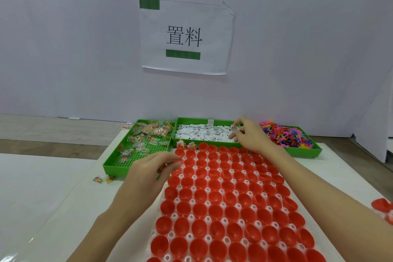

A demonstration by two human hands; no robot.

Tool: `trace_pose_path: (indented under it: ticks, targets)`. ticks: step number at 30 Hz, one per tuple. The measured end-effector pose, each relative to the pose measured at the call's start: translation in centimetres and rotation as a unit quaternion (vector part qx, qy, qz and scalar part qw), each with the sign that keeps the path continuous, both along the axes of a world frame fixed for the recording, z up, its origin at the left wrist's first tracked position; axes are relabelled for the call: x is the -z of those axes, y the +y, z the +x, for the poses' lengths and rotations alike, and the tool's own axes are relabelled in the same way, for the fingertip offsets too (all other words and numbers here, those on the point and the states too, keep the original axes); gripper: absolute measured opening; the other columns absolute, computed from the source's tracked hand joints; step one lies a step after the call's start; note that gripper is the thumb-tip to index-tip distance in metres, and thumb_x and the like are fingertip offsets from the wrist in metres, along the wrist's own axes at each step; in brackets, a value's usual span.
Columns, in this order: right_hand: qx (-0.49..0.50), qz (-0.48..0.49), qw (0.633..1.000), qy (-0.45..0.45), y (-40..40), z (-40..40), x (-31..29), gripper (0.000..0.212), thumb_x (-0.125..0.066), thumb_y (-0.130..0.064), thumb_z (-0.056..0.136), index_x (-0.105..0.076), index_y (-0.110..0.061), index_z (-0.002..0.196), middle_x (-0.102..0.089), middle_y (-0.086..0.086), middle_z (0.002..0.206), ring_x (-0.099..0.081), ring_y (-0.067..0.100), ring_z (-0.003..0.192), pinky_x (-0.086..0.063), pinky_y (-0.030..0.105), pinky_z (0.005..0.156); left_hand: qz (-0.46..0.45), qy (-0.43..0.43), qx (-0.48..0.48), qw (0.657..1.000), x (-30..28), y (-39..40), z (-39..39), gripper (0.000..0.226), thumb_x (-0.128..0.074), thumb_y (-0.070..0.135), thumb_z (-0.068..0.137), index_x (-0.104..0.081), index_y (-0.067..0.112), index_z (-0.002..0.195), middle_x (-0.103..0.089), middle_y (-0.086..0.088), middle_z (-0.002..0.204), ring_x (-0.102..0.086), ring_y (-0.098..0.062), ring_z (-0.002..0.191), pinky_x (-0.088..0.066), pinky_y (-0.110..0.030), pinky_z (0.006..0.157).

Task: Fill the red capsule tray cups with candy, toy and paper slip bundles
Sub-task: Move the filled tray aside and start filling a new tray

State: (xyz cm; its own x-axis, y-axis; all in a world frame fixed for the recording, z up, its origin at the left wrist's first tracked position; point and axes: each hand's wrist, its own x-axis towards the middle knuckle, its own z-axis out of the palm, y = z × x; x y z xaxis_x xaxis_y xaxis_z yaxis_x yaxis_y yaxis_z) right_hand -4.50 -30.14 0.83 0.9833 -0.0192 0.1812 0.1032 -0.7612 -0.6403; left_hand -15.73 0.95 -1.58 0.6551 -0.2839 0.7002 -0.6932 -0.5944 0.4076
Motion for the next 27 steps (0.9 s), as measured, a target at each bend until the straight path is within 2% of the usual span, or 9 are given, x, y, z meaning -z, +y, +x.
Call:
trace_pose_path:
  ticks: [2,3,6,8,10,13,17,21,27]
  targets:
    - [0.013,0.047,0.998,-0.029,0.7,-1.1,-0.3,0.009,-0.055,-0.012,0.102,-0.059,-0.016,0.109,-0.079,-0.005,0.087,-0.074,0.007,0.077,-0.057,0.023,0.056,-0.085,0.054,0.011,0.995,0.2,-0.3,-0.1,0.012,-0.076,0.012,0.087,-0.077,0.015,0.099,-0.073,0.021,0.080,-0.070,0.004,0.068,-0.055,-0.011,0.069]
    - [0.013,0.077,0.996,-0.043,1.3,-1.9,-0.6,0.007,-0.059,-0.016,0.101,-0.063,-0.016,0.107,-0.079,-0.008,0.084,-0.073,0.004,0.078,-0.056,0.021,0.058,-0.130,0.091,0.022,0.987,0.2,-0.4,-0.2,0.013,-0.076,0.011,0.087,-0.077,0.016,0.100,-0.075,0.015,0.078,-0.073,-0.002,0.068,-0.058,-0.015,0.069]
    - [-0.003,0.145,0.987,-0.070,2.9,-5.1,-1.6,0.009,-0.072,-0.029,0.093,-0.075,-0.021,0.097,-0.078,-0.009,0.087,-0.072,0.006,0.084,-0.055,0.020,0.074,-0.221,0.172,0.062,0.958,0.2,-1.0,-0.5,0.014,-0.073,0.010,0.090,-0.077,0.019,0.101,-0.078,0.004,0.084,-0.077,-0.015,0.073,-0.062,-0.025,0.072]
    - [-0.018,0.199,0.977,-0.068,3.8,-7.8,-2.3,0.009,-0.079,-0.032,0.087,-0.079,-0.023,0.091,-0.077,-0.009,0.088,-0.070,0.002,0.084,-0.052,0.012,0.072,-0.259,0.207,0.095,0.939,-0.1,-1.4,-0.9,0.015,-0.073,0.010,0.091,-0.077,0.020,0.102,-0.079,-0.003,0.088,-0.078,-0.021,0.077,-0.063,-0.028,0.075]
    - [-0.050,0.252,0.966,-0.030,4.6,-10.6,-2.7,0.011,-0.082,-0.030,0.084,-0.081,-0.023,0.092,-0.078,-0.009,0.091,-0.070,0.001,0.084,-0.051,0.010,0.071,-0.285,0.233,0.121,0.922,-0.4,-1.8,-1.4,0.018,-0.073,0.010,0.090,-0.078,0.022,0.102,-0.079,-0.007,0.091,-0.078,-0.024,0.080,-0.062,-0.028,0.076]
    - [-0.080,0.311,0.947,0.022,5.6,-14.1,-2.4,0.011,-0.079,-0.019,0.087,-0.082,-0.019,0.098,-0.079,0.000,0.090,-0.073,0.009,0.083,-0.054,0.014,0.073,-0.296,0.259,0.144,0.908,-1.0,-2.5,-2.2,0.019,-0.077,0.012,0.086,-0.078,0.025,0.100,-0.079,-0.009,0.089,-0.078,-0.025,0.081,-0.061,-0.025,0.075]
    - [-0.081,0.352,0.932,0.044,6.9,-16.9,-1.1,0.013,-0.075,-0.013,0.091,-0.081,-0.015,0.102,-0.080,0.003,0.091,-0.076,0.015,0.088,-0.057,0.018,0.080,-0.286,0.282,0.172,0.900,-1.3,-3.2,-3.2,0.014,-0.082,0.012,0.081,-0.077,0.016,0.093,-0.079,-0.012,0.083,-0.077,-0.027,0.080,-0.061,-0.026,0.076]
    - [-0.091,0.331,0.938,0.039,7.7,-17.9,-0.6,0.015,-0.073,-0.014,0.093,-0.083,-0.025,0.097,-0.080,0.000,0.088,-0.076,0.013,0.085,-0.058,0.020,0.079,-0.261,0.272,0.165,0.911,-1.5,-3.7,-3.8,0.011,-0.082,0.012,0.081,-0.077,0.018,0.089,-0.078,-0.010,0.082,-0.077,-0.024,0.078,-0.061,-0.027,0.075]
    - [-0.089,0.306,0.948,0.019,7.4,-18.2,-0.3,0.017,-0.070,-0.017,0.095,-0.082,-0.029,0.098,-0.079,-0.007,0.090,-0.073,0.006,0.084,-0.053,0.013,0.076,-0.234,0.254,0.126,0.930,-1.3,-4.1,-4.1,0.011,-0.083,0.009,0.082,-0.078,0.017,0.088,-0.075,-0.005,0.087,-0.074,-0.022,0.079,-0.061,-0.042,0.075]
